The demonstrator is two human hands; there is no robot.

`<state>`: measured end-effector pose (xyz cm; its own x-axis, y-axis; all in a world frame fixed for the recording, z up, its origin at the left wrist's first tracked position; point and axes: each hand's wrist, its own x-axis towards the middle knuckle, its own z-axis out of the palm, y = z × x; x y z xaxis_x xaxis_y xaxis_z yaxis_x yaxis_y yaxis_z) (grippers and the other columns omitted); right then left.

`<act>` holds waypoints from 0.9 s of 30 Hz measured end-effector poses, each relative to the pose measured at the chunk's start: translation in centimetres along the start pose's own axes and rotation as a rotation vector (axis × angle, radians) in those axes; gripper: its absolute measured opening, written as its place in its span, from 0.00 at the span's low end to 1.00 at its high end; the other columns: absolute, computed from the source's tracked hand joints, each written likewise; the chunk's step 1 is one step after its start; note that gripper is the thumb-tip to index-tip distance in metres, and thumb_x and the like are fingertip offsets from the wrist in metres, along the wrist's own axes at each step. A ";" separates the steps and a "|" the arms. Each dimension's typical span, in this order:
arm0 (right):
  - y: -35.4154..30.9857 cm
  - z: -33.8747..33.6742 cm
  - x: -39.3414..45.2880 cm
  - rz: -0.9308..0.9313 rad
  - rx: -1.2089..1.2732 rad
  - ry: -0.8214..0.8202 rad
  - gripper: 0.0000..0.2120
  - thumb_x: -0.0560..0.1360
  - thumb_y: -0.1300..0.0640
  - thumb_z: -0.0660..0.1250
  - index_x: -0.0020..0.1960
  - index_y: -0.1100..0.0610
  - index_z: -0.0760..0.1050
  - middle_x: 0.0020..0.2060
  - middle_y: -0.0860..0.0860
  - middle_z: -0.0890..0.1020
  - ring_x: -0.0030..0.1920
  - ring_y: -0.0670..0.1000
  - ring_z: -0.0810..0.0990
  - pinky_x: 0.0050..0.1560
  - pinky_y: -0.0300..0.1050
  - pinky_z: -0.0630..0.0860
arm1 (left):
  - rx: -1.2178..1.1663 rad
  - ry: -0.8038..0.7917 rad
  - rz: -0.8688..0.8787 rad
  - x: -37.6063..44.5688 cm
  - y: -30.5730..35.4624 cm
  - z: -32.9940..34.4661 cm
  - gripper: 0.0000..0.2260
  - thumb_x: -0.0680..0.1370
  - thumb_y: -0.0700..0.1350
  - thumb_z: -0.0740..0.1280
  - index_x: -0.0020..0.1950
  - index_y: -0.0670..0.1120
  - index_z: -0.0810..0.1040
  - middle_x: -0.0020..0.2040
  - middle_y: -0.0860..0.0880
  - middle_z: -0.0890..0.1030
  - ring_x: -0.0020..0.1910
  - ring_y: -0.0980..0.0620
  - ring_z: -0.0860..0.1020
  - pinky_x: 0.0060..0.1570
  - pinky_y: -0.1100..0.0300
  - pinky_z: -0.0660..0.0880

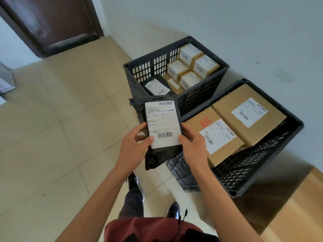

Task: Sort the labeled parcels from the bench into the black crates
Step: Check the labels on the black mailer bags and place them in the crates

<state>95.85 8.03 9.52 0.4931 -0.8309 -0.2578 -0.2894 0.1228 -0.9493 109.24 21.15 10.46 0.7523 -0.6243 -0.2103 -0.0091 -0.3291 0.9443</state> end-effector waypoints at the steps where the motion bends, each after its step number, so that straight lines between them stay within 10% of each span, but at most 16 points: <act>1: -0.4 0.8 1.0 -0.007 -0.026 0.013 0.19 0.82 0.65 0.64 0.69 0.50 0.79 0.60 0.42 0.84 0.60 0.39 0.82 0.54 0.37 0.82 | 0.006 -0.005 0.014 1.3 0.1 -0.6 0.21 0.80 0.37 0.71 0.71 0.52 0.79 0.60 0.62 0.84 0.56 0.59 0.83 0.53 0.59 0.80; 17: -7.3 12.3 13.0 0.029 -0.165 0.143 0.23 0.84 0.65 0.61 0.75 0.49 0.73 0.61 0.44 0.83 0.47 0.33 0.82 0.39 0.39 0.83 | -0.002 -0.251 0.014 20.1 2.2 -8.3 0.19 0.82 0.38 0.68 0.64 0.62 0.79 0.56 0.67 0.84 0.53 0.63 0.83 0.56 0.57 0.79; 22: -8.1 12.2 16.9 0.081 -0.175 0.175 0.26 0.84 0.66 0.58 0.77 0.46 0.70 0.56 0.40 0.83 0.36 0.54 0.82 0.28 0.42 0.75 | 0.001 -0.337 -0.014 24.9 3.2 -6.4 0.18 0.83 0.38 0.66 0.66 0.60 0.78 0.55 0.66 0.85 0.55 0.62 0.83 0.56 0.56 0.81; 27: -8.6 11.2 22.2 0.110 -0.197 0.182 0.25 0.84 0.67 0.56 0.75 0.47 0.71 0.50 0.39 0.81 0.38 0.39 0.83 0.28 0.32 0.73 | 0.040 -0.406 -0.119 30.1 4.3 -3.7 0.18 0.84 0.40 0.65 0.67 0.60 0.78 0.52 0.67 0.85 0.53 0.64 0.83 0.59 0.58 0.80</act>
<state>118.47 -5.42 9.92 0.3002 -0.9042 -0.3039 -0.4959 0.1243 -0.8594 134.24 3.57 9.10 0.4292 -0.8059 -0.4078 0.0309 -0.4382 0.8984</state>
